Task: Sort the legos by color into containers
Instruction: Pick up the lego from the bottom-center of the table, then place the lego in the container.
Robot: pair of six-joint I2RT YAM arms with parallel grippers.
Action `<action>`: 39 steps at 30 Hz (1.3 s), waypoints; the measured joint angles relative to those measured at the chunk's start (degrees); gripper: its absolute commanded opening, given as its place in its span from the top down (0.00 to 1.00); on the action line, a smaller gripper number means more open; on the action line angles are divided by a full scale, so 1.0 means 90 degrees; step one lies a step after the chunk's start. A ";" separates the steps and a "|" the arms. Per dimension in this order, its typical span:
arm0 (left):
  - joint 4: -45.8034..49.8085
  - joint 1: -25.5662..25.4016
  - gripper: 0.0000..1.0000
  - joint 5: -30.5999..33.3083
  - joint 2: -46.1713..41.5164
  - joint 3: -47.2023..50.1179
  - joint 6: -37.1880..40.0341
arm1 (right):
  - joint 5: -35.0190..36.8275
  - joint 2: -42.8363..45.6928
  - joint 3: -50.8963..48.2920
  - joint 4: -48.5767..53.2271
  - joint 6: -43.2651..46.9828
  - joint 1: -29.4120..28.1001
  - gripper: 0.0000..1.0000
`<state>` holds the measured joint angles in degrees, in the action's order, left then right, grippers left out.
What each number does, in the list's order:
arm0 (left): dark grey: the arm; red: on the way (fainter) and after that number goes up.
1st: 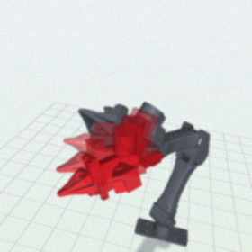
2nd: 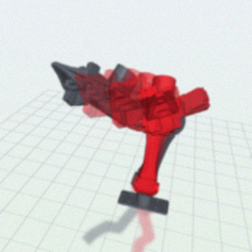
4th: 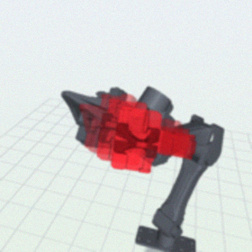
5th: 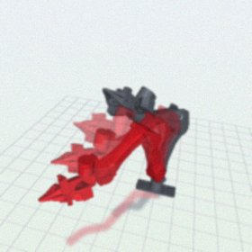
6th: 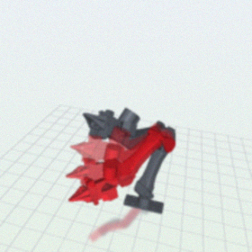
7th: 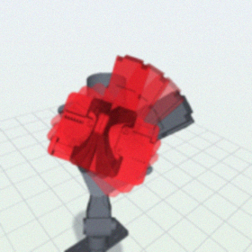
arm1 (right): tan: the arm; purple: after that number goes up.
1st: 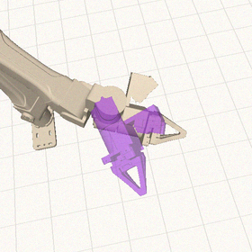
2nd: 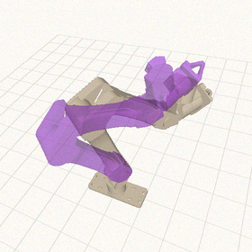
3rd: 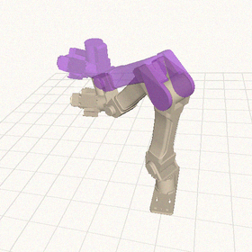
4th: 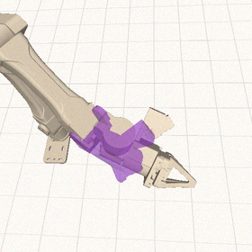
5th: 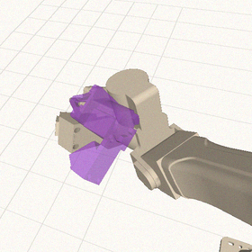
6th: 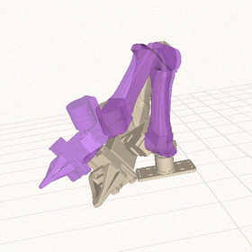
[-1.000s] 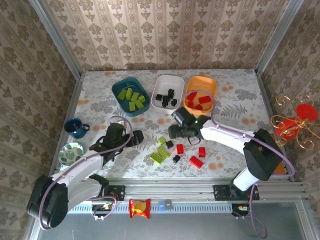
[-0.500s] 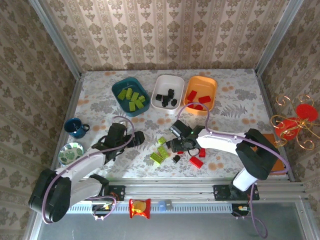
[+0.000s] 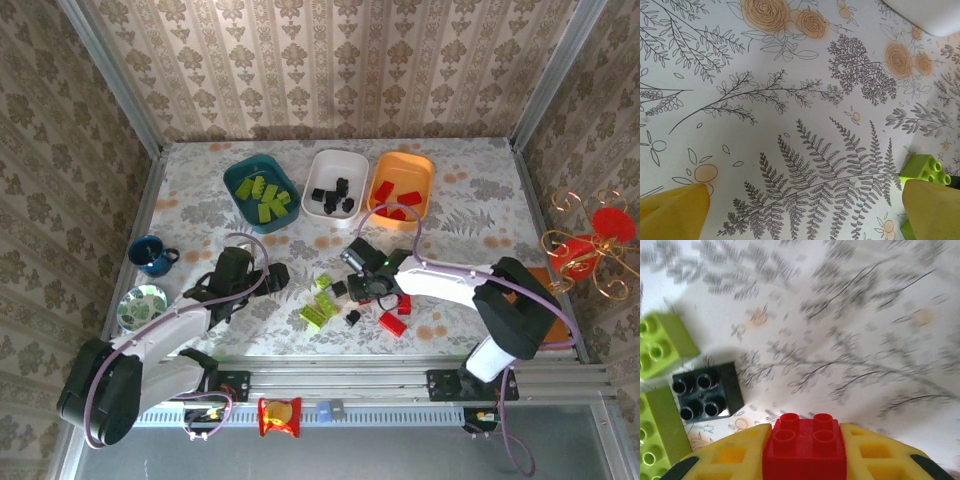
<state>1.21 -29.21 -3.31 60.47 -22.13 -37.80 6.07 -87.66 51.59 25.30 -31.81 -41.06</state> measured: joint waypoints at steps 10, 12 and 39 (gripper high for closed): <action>0.0005 -0.0002 0.00 0.0000 -0.0216 0.0000 0.0002 | 0.0233 -0.0024 0.1659 -0.0080 0.0408 0.2103 0.75; 0.0007 -0.0002 0.00 -0.0015 -0.0250 0.0000 0.0002 | 0.0338 -0.0508 0.2178 -0.0151 0.0454 0.2380 0.75; 0.0389 -0.0138 0.00 -0.0112 -0.0525 -0.0002 0.0155 | 0.0279 0.0019 0.1353 -0.0192 0.0510 0.1226 0.18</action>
<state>4.71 -30.46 -4.32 55.75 -22.15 -36.40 8.58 -87.48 63.77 23.57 -27.22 -30.02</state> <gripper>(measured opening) 0.999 0.804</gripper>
